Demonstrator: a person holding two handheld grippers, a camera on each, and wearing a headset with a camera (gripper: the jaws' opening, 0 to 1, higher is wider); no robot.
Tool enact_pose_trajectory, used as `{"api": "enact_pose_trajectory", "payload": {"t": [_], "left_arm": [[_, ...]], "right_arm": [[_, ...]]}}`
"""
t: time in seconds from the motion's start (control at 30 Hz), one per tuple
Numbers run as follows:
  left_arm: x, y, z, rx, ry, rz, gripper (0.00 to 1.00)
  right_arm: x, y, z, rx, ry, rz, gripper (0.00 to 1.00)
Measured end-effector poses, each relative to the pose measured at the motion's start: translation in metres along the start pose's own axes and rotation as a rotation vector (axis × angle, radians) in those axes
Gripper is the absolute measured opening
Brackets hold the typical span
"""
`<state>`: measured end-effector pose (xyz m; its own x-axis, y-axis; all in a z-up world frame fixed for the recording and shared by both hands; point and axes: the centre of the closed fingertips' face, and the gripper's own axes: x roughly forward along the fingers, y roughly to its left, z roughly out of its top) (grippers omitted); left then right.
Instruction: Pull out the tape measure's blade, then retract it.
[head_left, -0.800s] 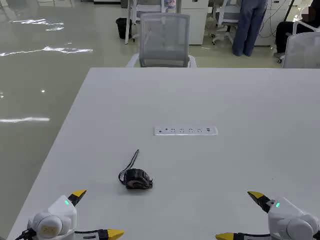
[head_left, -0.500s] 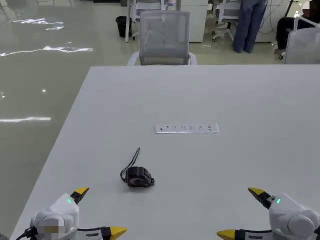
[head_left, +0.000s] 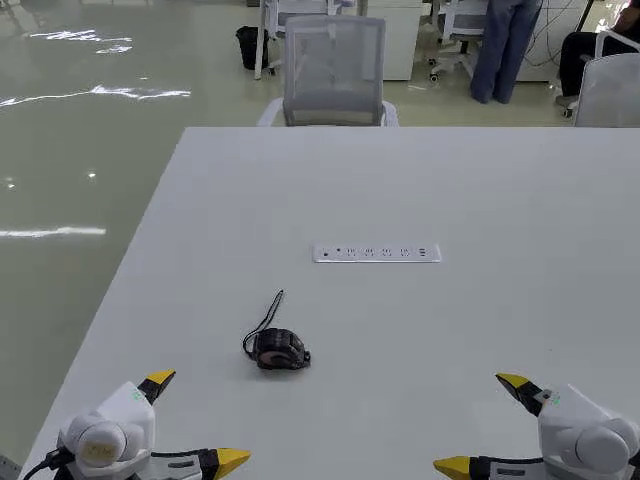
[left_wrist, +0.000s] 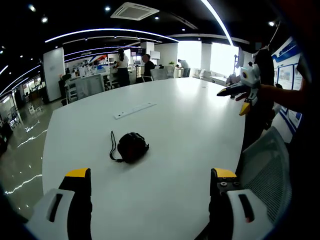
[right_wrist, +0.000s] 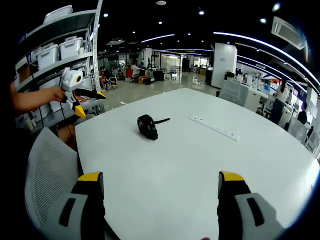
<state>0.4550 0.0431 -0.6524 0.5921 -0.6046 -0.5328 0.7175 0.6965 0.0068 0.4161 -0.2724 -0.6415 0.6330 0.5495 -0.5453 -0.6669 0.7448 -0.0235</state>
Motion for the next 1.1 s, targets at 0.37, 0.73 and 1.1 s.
{"api": "enact_pose_trajectory", "payload": {"t": [0.37,0.73,1.1], "left_arm": [[0.001,0.005,0.002,0.0,0.0,0.003,0.98],[0.006,0.008,0.005,0.009,0.004,-0.004,0.96],[0.013,0.017,0.009,0.03,0.015,-0.008,0.96]], "right_arm": [[-0.001,-0.002,0.0,0.0,0.002,-0.002,0.96],[0.0,-0.005,0.0,-0.012,0.005,0.005,0.96],[0.004,-0.011,0.004,-0.035,0.013,0.029,0.95]]}}
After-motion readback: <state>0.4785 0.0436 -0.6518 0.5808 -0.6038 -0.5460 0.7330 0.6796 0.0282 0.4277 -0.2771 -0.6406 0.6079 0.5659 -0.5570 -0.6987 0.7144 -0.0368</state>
